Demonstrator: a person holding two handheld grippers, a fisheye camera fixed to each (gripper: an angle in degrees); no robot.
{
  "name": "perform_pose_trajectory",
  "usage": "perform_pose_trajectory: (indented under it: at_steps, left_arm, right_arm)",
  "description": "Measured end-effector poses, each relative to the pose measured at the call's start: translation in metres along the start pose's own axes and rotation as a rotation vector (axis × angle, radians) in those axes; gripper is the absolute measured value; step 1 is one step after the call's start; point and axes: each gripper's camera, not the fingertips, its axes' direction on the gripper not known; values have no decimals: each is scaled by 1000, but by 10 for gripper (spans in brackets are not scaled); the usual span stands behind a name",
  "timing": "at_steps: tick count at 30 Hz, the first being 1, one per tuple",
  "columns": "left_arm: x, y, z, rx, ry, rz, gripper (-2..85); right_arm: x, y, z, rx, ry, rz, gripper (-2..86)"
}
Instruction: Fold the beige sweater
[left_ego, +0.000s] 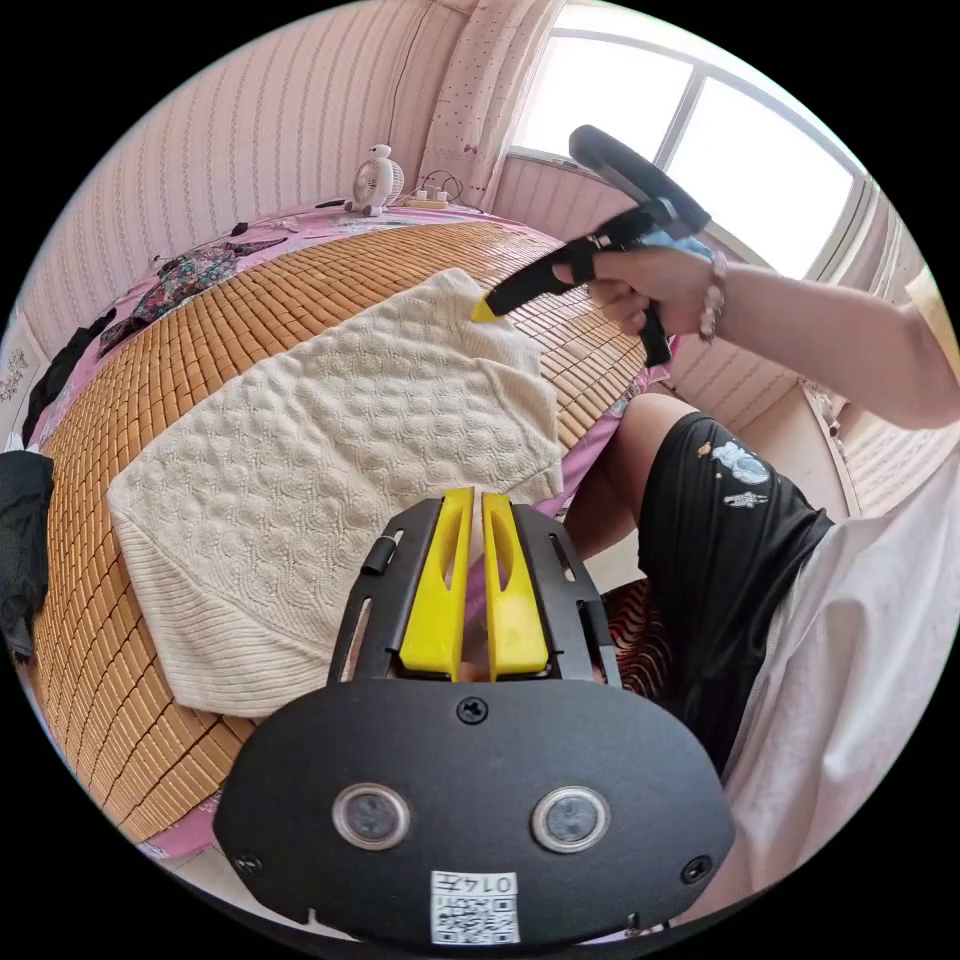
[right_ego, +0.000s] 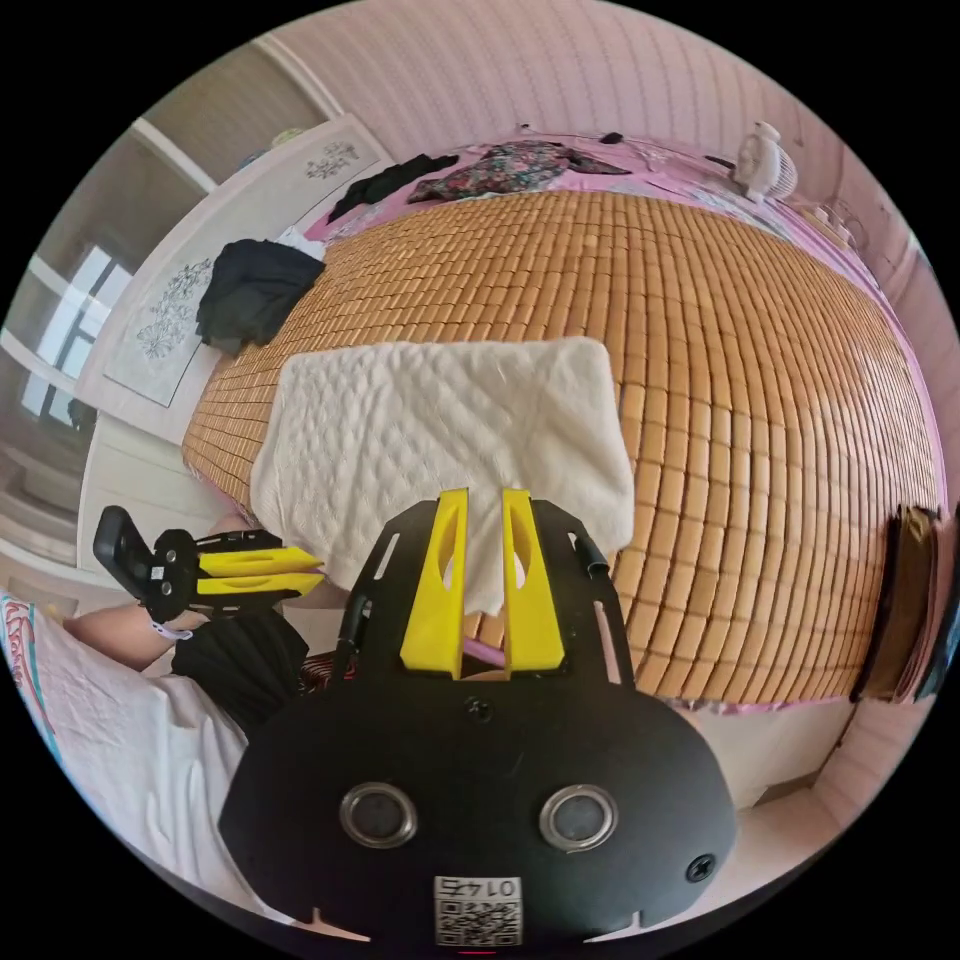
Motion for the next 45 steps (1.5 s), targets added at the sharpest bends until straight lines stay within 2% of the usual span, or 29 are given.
perform_pose_trajectory:
  at_steps: [5,9,15,20,24,27,30,34,37,42,45]
  left_arm:
    - [31,-17,5,1,8,79,38]
    - [57,-30,16,-36,-75,162,75]
    - [79,-49,41,-93,-77,220,137]
    - [91,-66,64,-141,-153,260,144]
    - [89,-76,78,-182,-213,243,150]
    - [90,-67,65,-165,-303,256,107]
    - [92,-49,51,-157,-249,249,64]
    - [94,-26,31,-161,-221,209,21]
    - [91,-14,20,-159,-198,169,20]
    - [88,-7,5,-161,-186,167,18]
    - [84,-7,-4,-153,-174,173,17]
  right_arm:
    - [52,77,19,-48,-67,132,67]
    - [79,91,30,-18,-125,154,73]
    - [122,111,51,-44,-211,123,43]
    - [166,141,36,85,-418,185,15]
    - [173,160,26,178,-511,115,15]
    - [174,174,29,164,-557,66,14]
    - [184,190,27,159,-592,51,41]
    - [218,224,9,348,-396,156,104]
    - [247,232,28,336,-309,252,149]
    - [284,230,66,313,-533,397,83]
    - [310,234,84,318,-717,566,42]
